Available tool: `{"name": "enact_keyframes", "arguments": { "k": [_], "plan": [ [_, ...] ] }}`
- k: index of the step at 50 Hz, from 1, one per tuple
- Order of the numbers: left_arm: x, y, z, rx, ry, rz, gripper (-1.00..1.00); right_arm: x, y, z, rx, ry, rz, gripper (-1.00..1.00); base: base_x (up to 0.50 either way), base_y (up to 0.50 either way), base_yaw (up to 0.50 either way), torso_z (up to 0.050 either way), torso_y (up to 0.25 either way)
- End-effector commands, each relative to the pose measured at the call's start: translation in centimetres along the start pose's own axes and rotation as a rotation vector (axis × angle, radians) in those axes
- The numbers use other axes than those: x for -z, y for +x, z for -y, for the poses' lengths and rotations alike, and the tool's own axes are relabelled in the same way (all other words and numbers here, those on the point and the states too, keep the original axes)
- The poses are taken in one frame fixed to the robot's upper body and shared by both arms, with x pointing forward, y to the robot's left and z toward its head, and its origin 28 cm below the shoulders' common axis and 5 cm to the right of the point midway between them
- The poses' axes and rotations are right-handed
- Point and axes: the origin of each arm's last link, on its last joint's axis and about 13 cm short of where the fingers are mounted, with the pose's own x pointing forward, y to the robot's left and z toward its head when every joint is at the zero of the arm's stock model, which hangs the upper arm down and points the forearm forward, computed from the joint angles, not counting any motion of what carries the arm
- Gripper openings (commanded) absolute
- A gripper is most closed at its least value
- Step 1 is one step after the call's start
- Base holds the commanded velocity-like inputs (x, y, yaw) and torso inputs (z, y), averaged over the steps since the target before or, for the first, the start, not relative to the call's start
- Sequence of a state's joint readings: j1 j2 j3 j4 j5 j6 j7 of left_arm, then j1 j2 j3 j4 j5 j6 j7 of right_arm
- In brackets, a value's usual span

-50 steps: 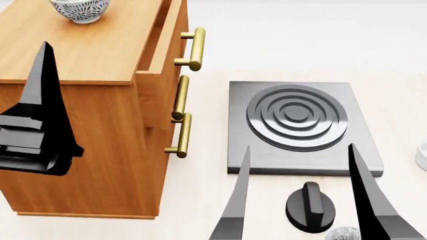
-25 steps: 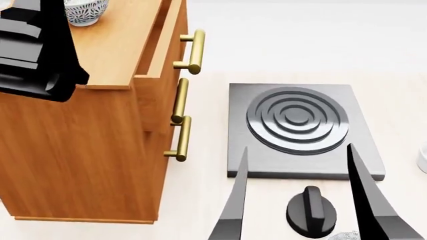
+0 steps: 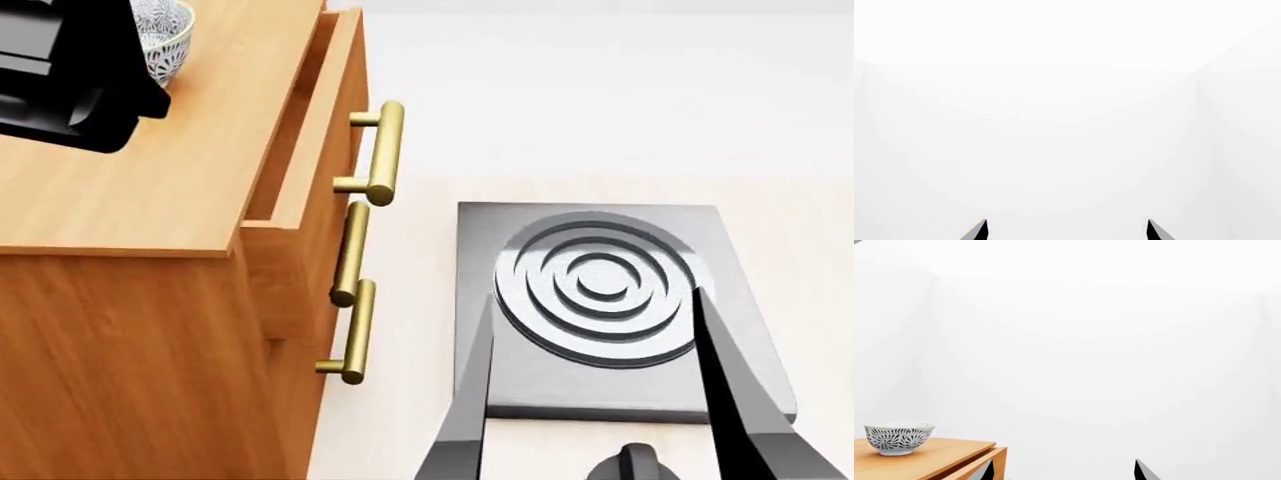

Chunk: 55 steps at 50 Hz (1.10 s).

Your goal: Pick the akita bowl on the wooden cabinet and place it on the plate.

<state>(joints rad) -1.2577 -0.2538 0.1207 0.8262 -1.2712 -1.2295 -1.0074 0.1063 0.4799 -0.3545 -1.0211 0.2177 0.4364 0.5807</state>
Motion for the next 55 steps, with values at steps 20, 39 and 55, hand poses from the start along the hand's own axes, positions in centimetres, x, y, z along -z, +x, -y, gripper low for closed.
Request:
{"name": "enact_keyframes", "arguments": {
  "k": [20, 39, 55],
  "plan": [
    [-1.5, 4.1, 0.6, 0.080, -0.012, -0.062, 1.00, 0.0, 0.0, 0.0, -0.007, 0.007, 0.006, 1.00, 0.00, 0.00, 0.00, 0.000, 0.000],
    [-0.2, 10.2, -1.4, 0.003, -0.113, -0.204, 1.00, 0.1, 0.0, 0.0, -0.012, 0.009, 0.004, 1.00, 0.00, 0.00, 0.00, 0.000, 0.000],
    [1.3, 13.7, -2.5, -0.049, -0.118, -0.321, 1.00, 0.1, 0.0, 0.0, -0.015, 0.010, 0.003, 1.00, 0.00, 0.00, 0.00, 0.000, 0.000]
  ]
}}
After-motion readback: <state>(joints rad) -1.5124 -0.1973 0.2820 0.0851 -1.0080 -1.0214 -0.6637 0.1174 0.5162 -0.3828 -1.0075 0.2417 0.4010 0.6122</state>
